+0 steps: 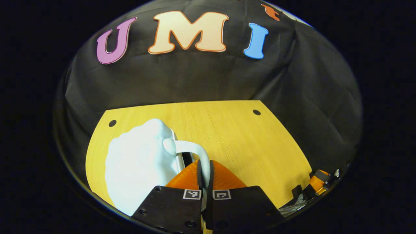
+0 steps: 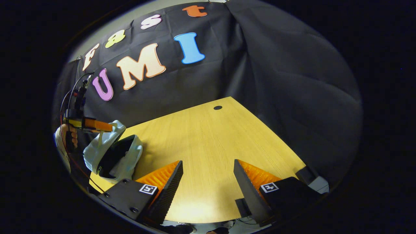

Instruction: First open the suitcase, pack the skin care products into it, and then close the suitcase.

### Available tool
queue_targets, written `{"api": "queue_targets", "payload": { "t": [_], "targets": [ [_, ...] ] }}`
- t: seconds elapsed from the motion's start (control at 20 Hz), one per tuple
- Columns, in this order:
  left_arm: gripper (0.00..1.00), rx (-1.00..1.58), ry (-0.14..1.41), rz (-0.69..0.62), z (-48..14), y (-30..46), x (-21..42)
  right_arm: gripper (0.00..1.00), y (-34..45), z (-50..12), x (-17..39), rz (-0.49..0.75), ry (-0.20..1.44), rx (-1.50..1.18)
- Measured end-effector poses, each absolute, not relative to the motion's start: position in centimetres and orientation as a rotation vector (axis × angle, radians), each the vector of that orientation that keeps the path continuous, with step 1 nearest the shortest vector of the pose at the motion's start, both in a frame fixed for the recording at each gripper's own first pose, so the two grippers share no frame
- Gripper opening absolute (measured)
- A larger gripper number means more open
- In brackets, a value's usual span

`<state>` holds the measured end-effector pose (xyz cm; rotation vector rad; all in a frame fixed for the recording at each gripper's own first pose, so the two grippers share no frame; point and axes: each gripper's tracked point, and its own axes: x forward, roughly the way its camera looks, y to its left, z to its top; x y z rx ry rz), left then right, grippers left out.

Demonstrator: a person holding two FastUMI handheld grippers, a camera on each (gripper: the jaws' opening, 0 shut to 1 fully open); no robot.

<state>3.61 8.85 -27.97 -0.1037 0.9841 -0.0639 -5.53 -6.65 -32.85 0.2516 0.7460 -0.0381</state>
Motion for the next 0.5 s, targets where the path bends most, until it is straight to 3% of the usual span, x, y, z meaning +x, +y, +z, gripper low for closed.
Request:
{"api": "queue_targets", "payload": {
  "t": [0.5],
  "targets": [
    [0.00,-0.085,1.046,-0.028,-36.3,5.5,1.5,0.99,-8.9,-31.8,-7.6,-0.034,0.742,0.236]
  ]
}}
